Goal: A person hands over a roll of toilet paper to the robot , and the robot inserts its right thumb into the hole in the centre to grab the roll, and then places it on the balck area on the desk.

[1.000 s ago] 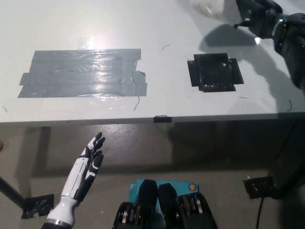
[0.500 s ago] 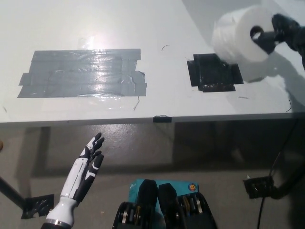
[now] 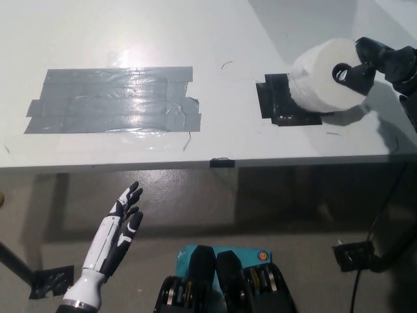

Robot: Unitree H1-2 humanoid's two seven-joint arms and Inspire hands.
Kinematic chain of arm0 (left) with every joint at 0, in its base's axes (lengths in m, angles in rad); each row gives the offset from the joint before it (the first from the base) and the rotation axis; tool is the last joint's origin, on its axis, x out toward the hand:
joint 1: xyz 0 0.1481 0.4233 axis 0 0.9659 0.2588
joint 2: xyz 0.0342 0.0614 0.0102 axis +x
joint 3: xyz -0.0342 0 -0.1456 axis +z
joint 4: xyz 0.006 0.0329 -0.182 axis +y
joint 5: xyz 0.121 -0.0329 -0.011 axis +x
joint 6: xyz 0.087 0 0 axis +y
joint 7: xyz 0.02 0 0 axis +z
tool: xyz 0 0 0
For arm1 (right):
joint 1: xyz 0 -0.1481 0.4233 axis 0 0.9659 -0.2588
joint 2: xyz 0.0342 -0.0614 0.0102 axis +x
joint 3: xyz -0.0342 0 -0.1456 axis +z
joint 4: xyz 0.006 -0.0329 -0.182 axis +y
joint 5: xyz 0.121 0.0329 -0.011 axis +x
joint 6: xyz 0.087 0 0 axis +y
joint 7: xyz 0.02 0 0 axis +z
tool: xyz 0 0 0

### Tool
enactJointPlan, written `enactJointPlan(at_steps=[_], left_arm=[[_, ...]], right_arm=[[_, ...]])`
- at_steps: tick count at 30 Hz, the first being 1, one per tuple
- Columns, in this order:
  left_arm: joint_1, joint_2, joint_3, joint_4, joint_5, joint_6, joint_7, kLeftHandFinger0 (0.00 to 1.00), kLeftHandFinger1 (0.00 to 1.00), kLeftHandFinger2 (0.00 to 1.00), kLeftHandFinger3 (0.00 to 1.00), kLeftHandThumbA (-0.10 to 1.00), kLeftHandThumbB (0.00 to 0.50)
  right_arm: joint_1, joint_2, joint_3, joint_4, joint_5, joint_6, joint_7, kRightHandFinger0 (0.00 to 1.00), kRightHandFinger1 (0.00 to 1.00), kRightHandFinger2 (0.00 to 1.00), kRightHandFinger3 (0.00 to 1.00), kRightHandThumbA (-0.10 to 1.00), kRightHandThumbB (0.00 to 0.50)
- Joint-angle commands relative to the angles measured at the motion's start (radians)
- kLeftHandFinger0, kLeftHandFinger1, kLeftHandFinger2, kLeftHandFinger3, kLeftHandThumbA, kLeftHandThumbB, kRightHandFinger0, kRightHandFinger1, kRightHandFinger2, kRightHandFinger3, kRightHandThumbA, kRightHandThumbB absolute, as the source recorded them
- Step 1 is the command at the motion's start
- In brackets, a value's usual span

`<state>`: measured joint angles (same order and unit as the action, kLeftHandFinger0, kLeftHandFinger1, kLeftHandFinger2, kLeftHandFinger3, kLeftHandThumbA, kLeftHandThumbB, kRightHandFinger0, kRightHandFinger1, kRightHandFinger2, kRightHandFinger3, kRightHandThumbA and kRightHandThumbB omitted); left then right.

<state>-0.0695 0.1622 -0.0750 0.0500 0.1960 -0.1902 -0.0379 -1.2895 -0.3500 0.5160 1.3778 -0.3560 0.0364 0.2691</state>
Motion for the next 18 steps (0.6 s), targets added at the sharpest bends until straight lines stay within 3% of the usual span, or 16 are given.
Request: enactJointPlan(at_steps=[1, 2, 3, 5, 14, 18], left_arm=[[-0.005, 0.014, 0.002, -0.008, 0.003, -0.027, -0.002, 0.98, 1.0, 1.0, 1.0, 0.95, 0.13], [-0.005, 0.014, 0.001, -0.008, 0.004, -0.029, -0.003, 0.98, 1.0, 1.0, 1.0, 0.95, 0.13], [-0.008, 0.014, 0.001, 0.003, -0.002, -0.044, -0.003, 0.97, 1.0, 1.0, 1.0, 0.94, 0.13], [-0.01, 0.015, 0.001, 0.006, 0.004, -0.04, 0.0, 0.97, 1.0, 1.0, 1.0, 0.95, 0.145], [-0.008, 0.016, -0.003, -0.009, 0.009, -0.023, -0.006, 0.97, 1.0, 1.0, 1.0, 0.97, 0.15], [-0.008, 0.019, -0.003, -0.008, 0.008, -0.032, -0.006, 0.96, 1.0, 1.0, 1.0, 0.97, 0.133]], right_arm=[[-0.058, 0.016, -0.018, 0.003, 0.003, -0.029, 0.121, 1.0, 1.0, 1.0, 1.0, 0.35, 0.369], [-0.062, 0.021, -0.031, 0.008, 0.016, -0.016, 0.145, 1.0, 1.0, 1.0, 1.0, 0.38, 0.385], [-0.069, 0.024, -0.029, 0.006, 0.01, -0.025, 0.153, 1.0, 1.0, 1.0, 1.0, 0.51, 0.448], [-0.083, 0.027, -0.031, 0.008, 0.004, -0.021, 0.162, 1.0, 1.0, 1.0, 1.0, 0.59, 0.494], [-0.117, 0.024, -0.047, 0.004, -0.002, -0.009, 0.199, 1.0, 1.0, 1.0, 1.0, 0.67, 0.5], [-0.135, 0.009, -0.021, -0.013, -0.041, -0.016, 0.195, 1.0, 1.0, 1.0, 1.0, 0.76, 0.5]])
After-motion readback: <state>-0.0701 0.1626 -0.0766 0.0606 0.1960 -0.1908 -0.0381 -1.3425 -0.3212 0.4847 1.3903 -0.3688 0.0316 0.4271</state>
